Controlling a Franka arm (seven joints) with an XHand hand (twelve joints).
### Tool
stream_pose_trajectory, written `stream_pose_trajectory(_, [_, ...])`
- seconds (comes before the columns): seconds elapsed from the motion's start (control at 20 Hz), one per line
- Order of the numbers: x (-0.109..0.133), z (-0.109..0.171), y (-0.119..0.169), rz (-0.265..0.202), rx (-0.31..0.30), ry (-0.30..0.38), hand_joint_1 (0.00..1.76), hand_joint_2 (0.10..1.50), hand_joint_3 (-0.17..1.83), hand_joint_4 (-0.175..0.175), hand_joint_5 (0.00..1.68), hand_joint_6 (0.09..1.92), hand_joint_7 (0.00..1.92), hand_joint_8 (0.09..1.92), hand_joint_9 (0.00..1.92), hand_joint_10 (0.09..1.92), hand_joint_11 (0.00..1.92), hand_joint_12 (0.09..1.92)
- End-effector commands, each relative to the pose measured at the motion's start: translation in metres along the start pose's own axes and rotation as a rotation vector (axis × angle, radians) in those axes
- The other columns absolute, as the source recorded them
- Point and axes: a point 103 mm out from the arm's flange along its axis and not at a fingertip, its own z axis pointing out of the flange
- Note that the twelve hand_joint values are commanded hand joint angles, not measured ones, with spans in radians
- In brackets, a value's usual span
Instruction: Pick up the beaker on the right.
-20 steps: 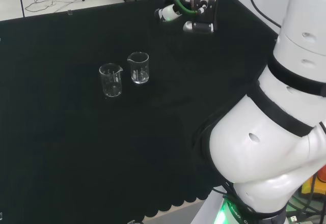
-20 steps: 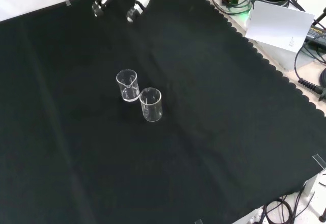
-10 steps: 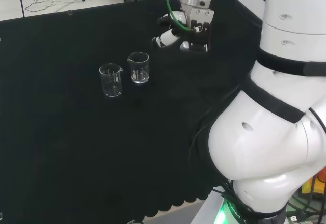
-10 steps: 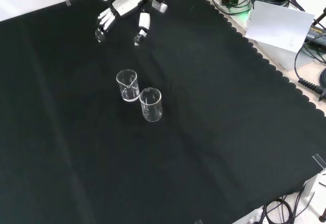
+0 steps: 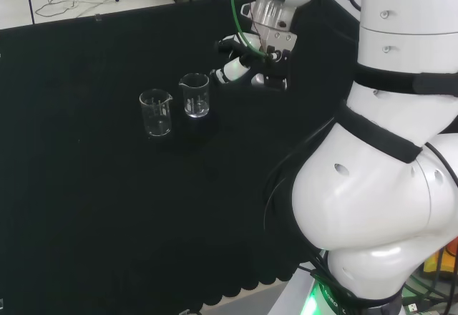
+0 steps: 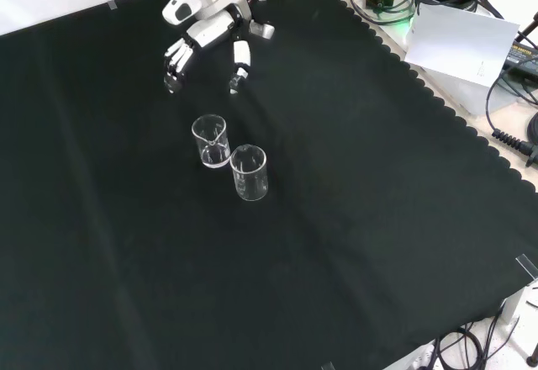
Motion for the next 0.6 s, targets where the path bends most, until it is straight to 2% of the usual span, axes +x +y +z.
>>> stream_pose_trajectory(0.05, [-0.003,0.017,0.007,-0.023,-0.011,0.065,0.81,0.59,0.58,-0.032,0.39,0.09,0.18,0.65,0.36,0.68,0.01,1.42])
stream_pose_trajectory(0.15, [-0.003,0.022,0.01,-0.022,-0.006,0.117,0.84,0.58,0.57,-0.036,0.4,0.09,0.18,0.65,0.36,0.68,0.01,1.42])
stream_pose_trajectory(0.4, [-0.002,0.031,0.015,-0.048,-0.048,0.128,0.89,0.57,0.57,-0.04,0.42,0.09,0.2,0.66,0.38,0.68,0.03,1.42])
stream_pose_trajectory(0.6, [-0.006,0.036,0.021,-0.082,-0.056,0.182,0.91,0.57,0.58,-0.042,0.47,0.09,0.21,0.66,0.4,0.68,0.04,1.41])
